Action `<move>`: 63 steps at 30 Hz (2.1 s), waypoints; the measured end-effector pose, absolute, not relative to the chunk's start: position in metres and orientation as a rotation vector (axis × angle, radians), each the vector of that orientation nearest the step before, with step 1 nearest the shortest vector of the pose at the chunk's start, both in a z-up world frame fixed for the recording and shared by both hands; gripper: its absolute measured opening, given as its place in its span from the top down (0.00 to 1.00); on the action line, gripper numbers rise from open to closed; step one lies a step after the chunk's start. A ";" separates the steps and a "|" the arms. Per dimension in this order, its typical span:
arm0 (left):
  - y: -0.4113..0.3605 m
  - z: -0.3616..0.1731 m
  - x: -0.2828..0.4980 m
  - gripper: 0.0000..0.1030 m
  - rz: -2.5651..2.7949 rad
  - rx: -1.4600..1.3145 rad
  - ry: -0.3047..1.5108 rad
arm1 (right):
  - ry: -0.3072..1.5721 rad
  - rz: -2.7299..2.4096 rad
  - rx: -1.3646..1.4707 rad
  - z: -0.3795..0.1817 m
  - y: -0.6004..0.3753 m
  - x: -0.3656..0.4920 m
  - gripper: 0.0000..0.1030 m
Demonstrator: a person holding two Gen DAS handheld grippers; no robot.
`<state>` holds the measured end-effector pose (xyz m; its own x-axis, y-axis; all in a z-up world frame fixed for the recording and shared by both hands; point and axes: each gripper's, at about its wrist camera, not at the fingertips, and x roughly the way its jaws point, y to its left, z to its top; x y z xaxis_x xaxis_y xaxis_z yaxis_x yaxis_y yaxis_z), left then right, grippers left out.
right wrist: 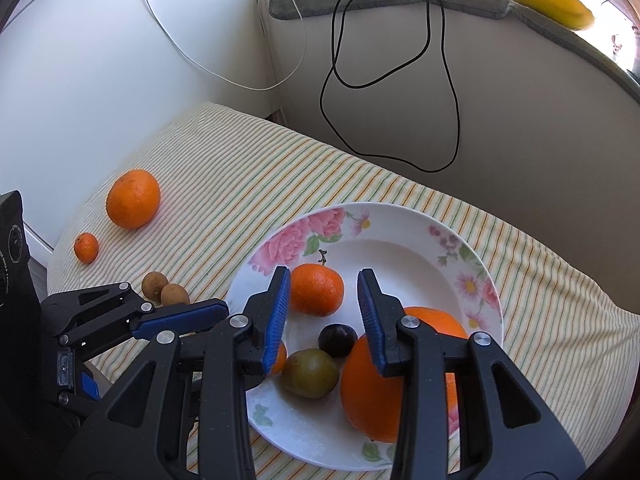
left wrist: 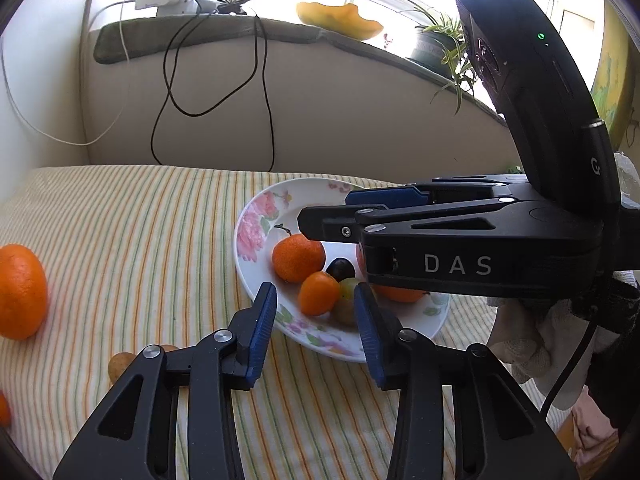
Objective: Organize fruits
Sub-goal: 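Carry the kumquat and stemmed tangerine onto the plate and open both tools, then withdraw both tools from the plate toward the large tangerine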
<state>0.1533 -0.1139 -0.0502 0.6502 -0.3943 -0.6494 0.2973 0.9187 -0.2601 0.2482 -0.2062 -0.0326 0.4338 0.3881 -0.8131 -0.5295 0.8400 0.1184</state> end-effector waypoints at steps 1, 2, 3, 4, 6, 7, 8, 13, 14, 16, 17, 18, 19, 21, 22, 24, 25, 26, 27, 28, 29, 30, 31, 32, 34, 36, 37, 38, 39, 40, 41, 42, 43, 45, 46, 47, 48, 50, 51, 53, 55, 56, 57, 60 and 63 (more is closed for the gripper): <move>-0.113 -0.050 0.152 0.62 -0.394 -0.136 0.768 | 0.962 0.571 -0.161 -0.031 -0.207 0.248 0.57; -0.112 -0.050 0.152 0.62 -0.393 -0.137 0.767 | 0.956 0.567 -0.158 -0.030 -0.208 0.248 0.53; -0.111 -0.050 0.151 0.62 -0.391 -0.139 0.767 | 0.953 0.565 -0.154 -0.029 -0.209 0.248 0.51; -0.111 -0.050 0.150 0.62 -0.391 -0.142 0.767 | 0.951 0.564 -0.148 -0.028 -0.210 0.248 0.50; -0.109 -0.049 0.148 0.62 -0.389 -0.143 0.765 | 0.948 0.562 -0.131 -0.025 -0.213 0.247 0.48; -0.108 -0.048 0.147 0.62 -0.387 -0.144 0.763 | 0.947 0.559 -0.124 -0.024 -0.214 0.247 0.47; -0.108 -0.048 0.146 0.62 -0.386 -0.145 0.762 | 0.945 0.554 -0.120 -0.022 -0.215 0.247 0.45; -0.103 -0.044 0.139 0.62 -0.383 -0.151 0.754 | 0.927 0.540 -0.114 -0.016 -0.217 0.244 0.37; -0.102 -0.043 0.138 0.62 -0.381 -0.150 0.752 | 0.924 0.537 -0.112 -0.015 -0.217 0.244 0.34; -0.100 -0.042 0.135 0.59 -0.378 -0.151 0.749 | 0.919 0.532 -0.110 -0.012 -0.217 0.242 0.31; -0.099 -0.041 0.133 0.56 -0.375 -0.152 0.747 | 0.916 0.530 -0.111 -0.011 -0.217 0.241 0.31; -0.098 -0.041 0.131 0.56 -0.373 -0.153 0.745 | 0.914 0.528 -0.113 -0.010 -0.217 0.239 0.30; -0.096 -0.040 0.129 0.54 -0.371 -0.155 0.743 | 0.912 0.525 -0.116 -0.009 -0.217 0.238 0.30; -0.093 -0.038 0.127 0.48 -0.362 -0.157 0.740 | 0.909 0.523 -0.115 -0.008 -0.214 0.235 0.28; -0.091 -0.037 0.125 0.41 -0.354 -0.159 0.737 | 0.909 0.522 -0.111 -0.007 -0.213 0.235 0.26; -0.087 -0.035 0.123 0.36 -0.338 -0.163 0.731 | 0.907 0.525 -0.101 -0.006 -0.213 0.233 0.23; -0.084 -0.033 0.122 0.31 -0.329 -0.166 0.730 | 0.907 0.526 -0.096 -0.005 -0.213 0.231 0.23; -0.082 -0.032 0.120 0.26 -0.318 -0.169 0.730 | 0.907 0.528 -0.090 -0.005 -0.213 0.231 0.22; -0.079 -0.031 0.120 0.25 -0.309 -0.173 0.730 | 0.907 0.530 -0.085 -0.004 -0.212 0.230 0.22; -0.075 -0.030 0.119 0.23 -0.301 -0.176 0.729 | 0.908 0.532 -0.079 -0.004 -0.212 0.229 0.21; -0.072 -0.029 0.118 0.23 -0.293 -0.178 0.730 | 0.909 0.536 -0.074 -0.003 -0.211 0.229 0.19; -0.068 -0.028 0.119 0.23 -0.284 -0.181 0.733 | 0.910 0.540 -0.070 -0.003 -0.209 0.229 0.17; -0.065 -0.028 0.118 0.23 -0.276 -0.185 0.736 | 0.911 0.547 -0.065 -0.002 -0.208 0.228 0.17; -0.061 -0.028 0.119 0.23 -0.268 -0.189 0.739 | 0.912 0.554 -0.061 -0.001 -0.207 0.227 0.16; -0.052 -0.027 0.118 0.23 -0.251 -0.198 0.740 | 0.915 0.567 -0.055 0.000 -0.203 0.226 0.16; -0.043 -0.027 0.117 0.23 -0.233 -0.208 0.740 | 0.919 0.581 -0.050 0.000 -0.198 0.226 0.16; -0.037 -0.027 0.117 0.23 -0.223 -0.215 0.739 | 0.920 0.589 -0.048 0.001 -0.196 0.225 0.16; -0.033 -0.027 0.117 0.23 -0.215 -0.221 0.739 | 0.920 0.595 -0.048 0.001 -0.193 0.224 0.16; -0.028 -0.027 0.116 0.23 -0.205 -0.225 0.739 | 0.920 0.600 -0.048 0.001 -0.190 0.224 0.16; -0.023 -0.026 0.116 0.23 -0.195 -0.226 0.737 | 0.920 0.606 -0.049 0.002 -0.188 0.224 0.16; -0.019 -0.026 0.115 0.23 -0.185 -0.226 0.736 | 0.921 0.611 -0.048 0.002 -0.185 0.224 0.16; -0.014 -0.026 0.115 0.23 -0.176 -0.224 0.735 | 0.923 0.616 -0.048 0.002 -0.182 0.224 0.16; -0.010 -0.026 0.115 0.23 -0.167 -0.224 0.734 | 0.925 0.621 -0.045 0.002 -0.179 0.225 0.16; -0.001 -0.026 0.115 0.23 -0.149 -0.228 0.733 | 0.930 0.635 -0.039 0.001 -0.174 0.225 0.16; 0.004 -0.027 0.115 0.23 -0.141 -0.231 0.733 | 0.931 0.640 -0.038 0.002 -0.171 0.225 0.16; 0.008 -0.027 0.115 0.23 -0.132 -0.232 0.733 | 0.931 0.646 -0.038 0.002 -0.168 0.225 0.16; 0.012 -0.027 0.115 0.23 -0.123 -0.233 0.733 | 0.931 0.650 -0.037 0.002 -0.165 0.225 0.16; 0.021 -0.028 0.113 0.23 -0.108 -0.237 0.733 | 0.934 0.664 -0.033 0.002 -0.159 0.225 0.16; 0.026 -0.028 0.113 0.23 -0.099 -0.238 0.733 | 0.936 0.669 -0.031 0.002 -0.157 0.224 0.16; 0.035 -0.028 0.113 0.23 -0.083 -0.242 0.733 | 0.938 0.679 -0.032 0.002 -0.150 0.224 0.16; 0.043 -0.029 0.113 0.23 -0.070 -0.247 0.734 | 0.940 0.690 -0.032 0.001 -0.142 0.225 0.16; 0.047 -0.029 0.113 0.23 -0.063 -0.249 0.735 | 0.943 0.698 -0.029 0.001 -0.139 0.226 0.16; 0.052 -0.029 0.113 0.23 -0.056 -0.252 0.737 | 0.947 0.706 -0.022 0.001 -0.135 0.227 0.16; 0.063 -0.031 0.115 0.23 -0.044 -0.262 0.745 | 0.965 0.732 0.005 -0.002 -0.124 0.230 0.16; 0.075 -0.034 0.119 0.23 -0.035 -0.291 0.756 | 0.982 0.753 0.018 -0.004 -0.111 0.232 0.16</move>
<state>0.1188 0.0745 -0.0339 0.7288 -0.1355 -0.6712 -0.0725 0.9594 -0.2724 0.2321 -0.1111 -0.0043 0.3274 0.5825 -0.7440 -0.5674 0.7508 0.3381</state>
